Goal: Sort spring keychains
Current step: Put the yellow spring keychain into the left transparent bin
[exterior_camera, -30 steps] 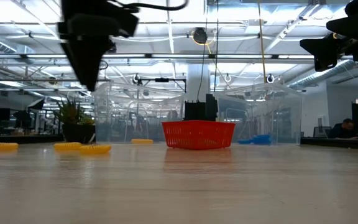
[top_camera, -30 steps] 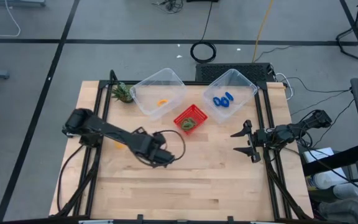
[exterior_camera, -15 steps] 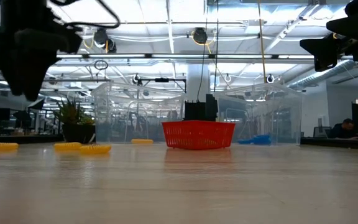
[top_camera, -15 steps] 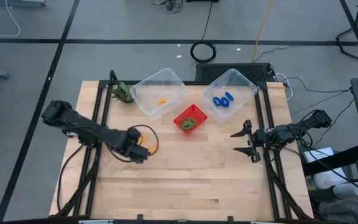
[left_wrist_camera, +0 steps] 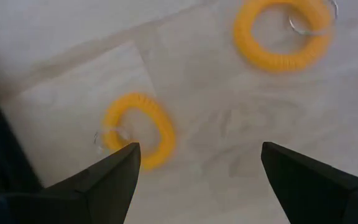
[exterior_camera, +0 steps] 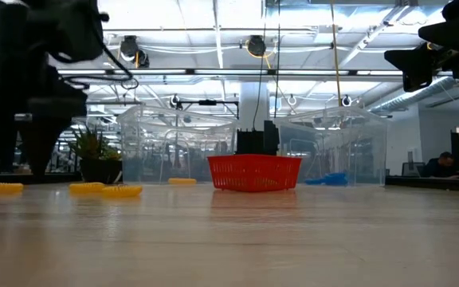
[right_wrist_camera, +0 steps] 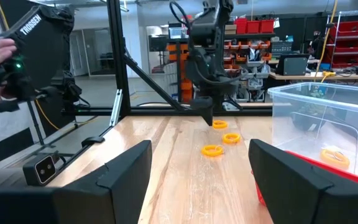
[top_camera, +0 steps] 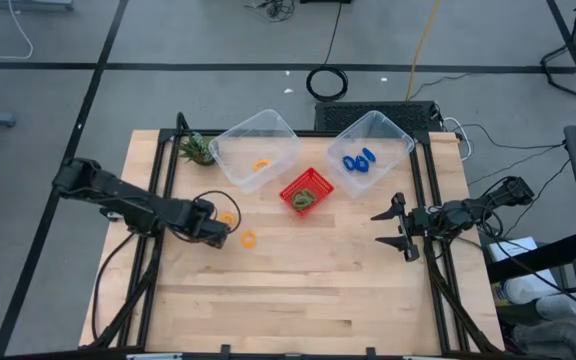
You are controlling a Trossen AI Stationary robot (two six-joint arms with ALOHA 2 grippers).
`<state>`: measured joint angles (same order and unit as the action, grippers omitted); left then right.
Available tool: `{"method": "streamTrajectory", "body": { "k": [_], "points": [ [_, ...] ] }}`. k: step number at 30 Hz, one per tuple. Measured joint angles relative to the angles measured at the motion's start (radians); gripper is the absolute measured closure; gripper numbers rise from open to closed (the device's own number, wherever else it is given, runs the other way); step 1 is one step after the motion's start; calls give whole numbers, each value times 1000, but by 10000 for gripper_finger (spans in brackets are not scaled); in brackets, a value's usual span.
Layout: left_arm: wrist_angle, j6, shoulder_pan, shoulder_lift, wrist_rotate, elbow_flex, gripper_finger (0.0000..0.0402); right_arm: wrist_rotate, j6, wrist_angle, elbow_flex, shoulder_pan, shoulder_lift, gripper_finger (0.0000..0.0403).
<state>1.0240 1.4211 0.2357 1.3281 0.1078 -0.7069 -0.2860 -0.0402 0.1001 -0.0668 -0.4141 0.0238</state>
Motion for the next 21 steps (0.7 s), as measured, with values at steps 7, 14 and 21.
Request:
{"method": "streamTrajectory", "body": {
  "k": [7,14,21],
  "points": [
    [-137,-16,-70,1,-32,118,64,0,0,0,0,0,0,147],
    [-232,-6,-80,-3,-45,163,64,0,0,0,0,0,0,147],
    [-244,15,-86,-1,-59,164,130,0,0,0,0,0,0,147]
  ]
}}
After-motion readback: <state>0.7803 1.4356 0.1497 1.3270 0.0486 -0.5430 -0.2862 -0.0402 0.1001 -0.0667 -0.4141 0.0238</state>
